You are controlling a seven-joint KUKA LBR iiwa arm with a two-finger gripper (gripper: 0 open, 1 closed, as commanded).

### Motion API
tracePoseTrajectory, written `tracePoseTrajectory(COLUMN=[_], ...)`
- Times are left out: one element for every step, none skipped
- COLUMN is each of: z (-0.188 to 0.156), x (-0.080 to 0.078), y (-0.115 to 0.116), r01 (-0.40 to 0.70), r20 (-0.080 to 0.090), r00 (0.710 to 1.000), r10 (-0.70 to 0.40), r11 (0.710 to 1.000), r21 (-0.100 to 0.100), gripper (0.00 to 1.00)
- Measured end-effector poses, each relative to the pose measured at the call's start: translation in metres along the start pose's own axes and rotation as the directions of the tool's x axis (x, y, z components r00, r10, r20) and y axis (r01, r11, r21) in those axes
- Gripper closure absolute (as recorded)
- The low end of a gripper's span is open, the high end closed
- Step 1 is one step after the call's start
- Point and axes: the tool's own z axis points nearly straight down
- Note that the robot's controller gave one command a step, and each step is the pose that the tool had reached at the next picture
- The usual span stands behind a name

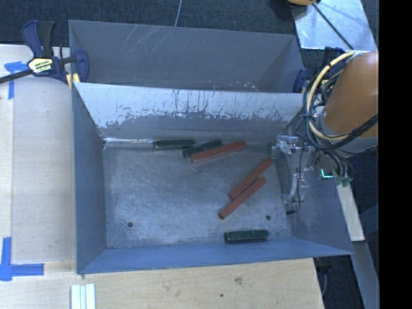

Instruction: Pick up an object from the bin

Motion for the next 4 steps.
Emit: tracePoseTrajectory(z=[-0.004, -0.004, -0.004, 0.042], x=[-0.002, -0.002, -0.002, -0.006], y=[0.000, 0.001, 0.001, 0.007], r01=[0.003, 0.004, 0.004, 0.071], r20=[0.008, 0.008, 0.008, 0.012], r00=[1.000, 1.000, 1.000, 0.997], r10=[-0.003, -0.004, -0.004, -0.071], r11=[1.000, 1.000, 1.000, 0.997], r21=[0.001, 0.001, 0.001, 0.003], gripper=[1.00, 0.00, 0.00, 0.00])
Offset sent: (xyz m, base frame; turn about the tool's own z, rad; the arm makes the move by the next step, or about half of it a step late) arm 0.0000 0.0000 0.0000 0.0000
